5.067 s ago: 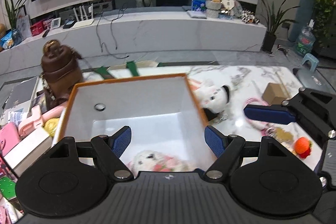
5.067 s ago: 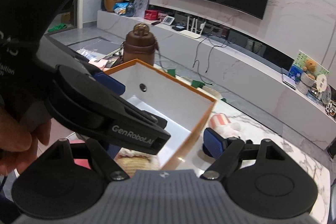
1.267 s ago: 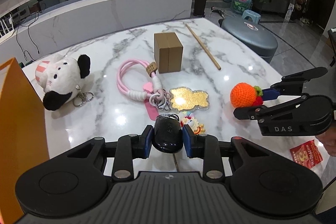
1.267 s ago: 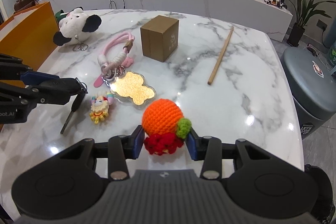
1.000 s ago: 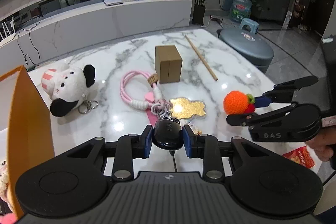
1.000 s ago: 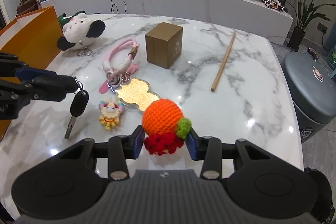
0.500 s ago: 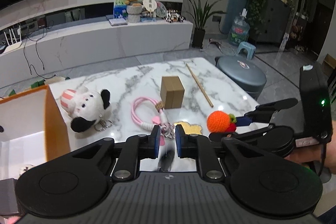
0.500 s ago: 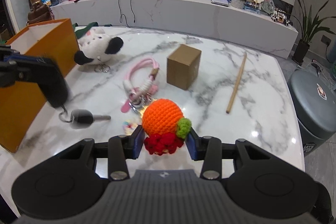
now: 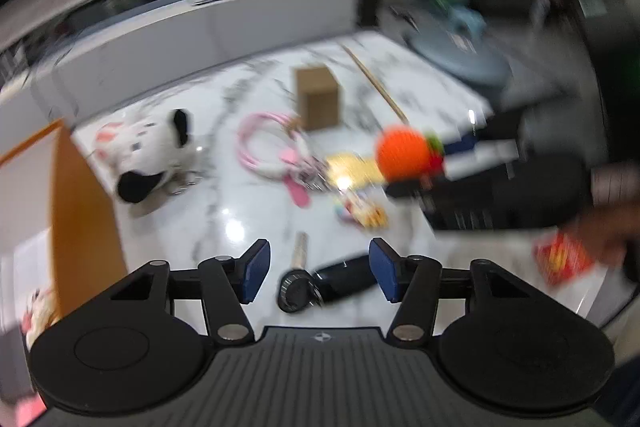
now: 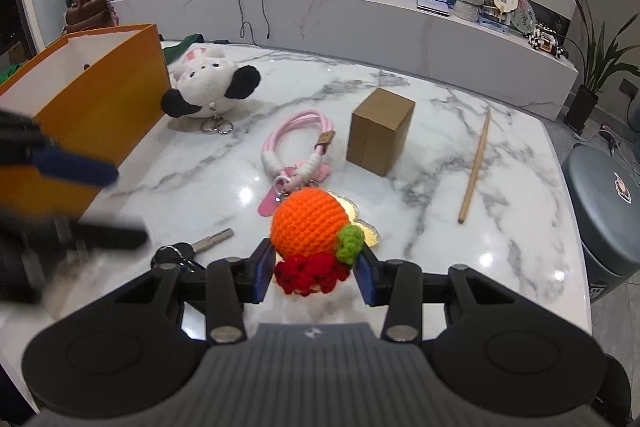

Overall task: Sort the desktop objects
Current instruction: 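Lift the black car key with the left tool while the right tool holds the orange fruit, then carry the car key and orange fruit over the white storage box with both tools, then lower and open both tools to drop the key and fruit into the box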

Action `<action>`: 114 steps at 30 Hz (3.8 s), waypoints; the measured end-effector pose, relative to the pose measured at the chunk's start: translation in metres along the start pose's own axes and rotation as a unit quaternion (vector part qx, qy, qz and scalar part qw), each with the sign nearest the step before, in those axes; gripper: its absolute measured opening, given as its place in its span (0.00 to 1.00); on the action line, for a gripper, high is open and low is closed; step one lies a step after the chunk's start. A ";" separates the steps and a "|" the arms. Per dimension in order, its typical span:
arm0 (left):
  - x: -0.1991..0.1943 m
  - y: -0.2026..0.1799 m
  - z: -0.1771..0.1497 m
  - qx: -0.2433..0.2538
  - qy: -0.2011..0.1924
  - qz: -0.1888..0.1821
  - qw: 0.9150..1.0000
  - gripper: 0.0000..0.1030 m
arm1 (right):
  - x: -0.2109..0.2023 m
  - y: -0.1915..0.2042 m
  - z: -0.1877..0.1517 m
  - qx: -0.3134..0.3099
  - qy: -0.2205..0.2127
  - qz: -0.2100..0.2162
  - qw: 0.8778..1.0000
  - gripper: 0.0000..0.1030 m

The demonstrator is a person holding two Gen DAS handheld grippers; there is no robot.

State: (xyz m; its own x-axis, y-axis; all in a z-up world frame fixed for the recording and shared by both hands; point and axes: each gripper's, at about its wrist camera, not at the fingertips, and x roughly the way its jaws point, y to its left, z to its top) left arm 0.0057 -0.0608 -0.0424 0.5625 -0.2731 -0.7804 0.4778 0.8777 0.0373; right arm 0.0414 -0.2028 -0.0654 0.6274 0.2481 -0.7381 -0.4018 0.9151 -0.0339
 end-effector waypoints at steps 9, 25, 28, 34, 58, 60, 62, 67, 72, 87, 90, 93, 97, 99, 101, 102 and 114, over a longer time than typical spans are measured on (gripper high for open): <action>0.045 -0.022 -0.009 0.086 0.036 0.001 0.996 0.67 | -0.004 -0.017 -0.009 0.008 0.001 -0.001 1.000 0.43; 0.060 -0.019 -0.014 0.080 0.090 -0.037 0.992 0.23 | -0.011 -0.035 -0.015 0.016 -0.003 0.000 1.000 0.43; 0.060 -0.019 -0.015 0.076 0.091 -0.036 0.992 0.22 | -0.011 -0.035 -0.015 0.017 -0.003 0.000 1.000 0.43; 0.048 -0.014 -0.010 0.060 0.077 -0.040 0.994 0.18 | -0.011 -0.034 -0.014 0.016 -0.002 -0.001 1.000 0.43; -0.069 0.048 0.022 -0.057 -0.084 -0.050 0.994 0.17 | -0.019 0.003 0.014 0.003 -0.032 0.004 0.999 0.43; -0.084 0.060 0.020 -0.067 -0.098 -0.040 0.992 0.17 | -0.022 0.012 0.021 0.002 -0.042 0.009 0.999 0.43; -0.101 0.072 0.018 -0.081 -0.115 -0.031 0.990 0.17 | -0.027 0.022 0.028 0.000 -0.054 0.014 0.998 0.43; -0.146 0.109 0.010 -0.119 -0.159 -0.002 0.980 0.17 | -0.039 0.053 0.049 -0.005 -0.092 0.031 0.995 0.43; -0.183 0.148 -0.001 -0.163 -0.193 0.031 0.967 0.17 | -0.049 0.089 0.071 -0.018 -0.127 0.060 0.990 0.43; -0.206 0.204 -0.019 -0.209 -0.197 0.086 0.954 0.17 | -0.052 0.200 0.115 -0.075 -0.166 0.115 0.977 0.43; -0.198 0.218 -0.013 -0.207 -0.180 0.099 0.956 0.17 | -0.047 0.214 0.127 -0.086 -0.171 0.117 0.975 0.43; -0.180 0.234 -0.015 -0.210 -0.154 0.112 0.959 0.17 | -0.034 0.227 0.135 -0.102 -0.158 0.121 0.975 0.43; -0.150 0.258 -0.032 -0.239 -0.123 0.103 0.958 0.17 | -0.004 0.242 0.139 -0.117 -0.133 0.116 0.977 0.43; -0.134 0.266 -0.039 -0.250 -0.105 0.096 0.958 0.17 | 0.011 0.250 0.140 -0.128 -0.116 0.112 0.979 0.43; -0.123 0.270 -0.040 -0.247 -0.090 0.093 0.960 0.17 | 0.021 0.259 0.141 -0.143 -0.106 0.105 0.978 0.43; -0.118 0.271 -0.040 -0.247 -0.086 0.090 0.961 0.17 | 0.026 0.262 0.141 -0.150 -0.100 0.103 0.978 0.43; -0.076 0.279 -0.044 -0.245 -0.028 0.098 0.964 0.17 | 0.072 0.288 0.142 -0.214 -0.032 0.091 0.972 0.43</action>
State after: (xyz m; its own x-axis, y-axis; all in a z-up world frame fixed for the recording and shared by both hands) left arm 0.0665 0.2227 0.0000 0.6515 -0.0923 -0.7530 -0.0096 0.9915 -0.1298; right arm 0.0653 0.1233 -0.0330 0.5546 0.4258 -0.7149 -0.7426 0.6409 -0.1944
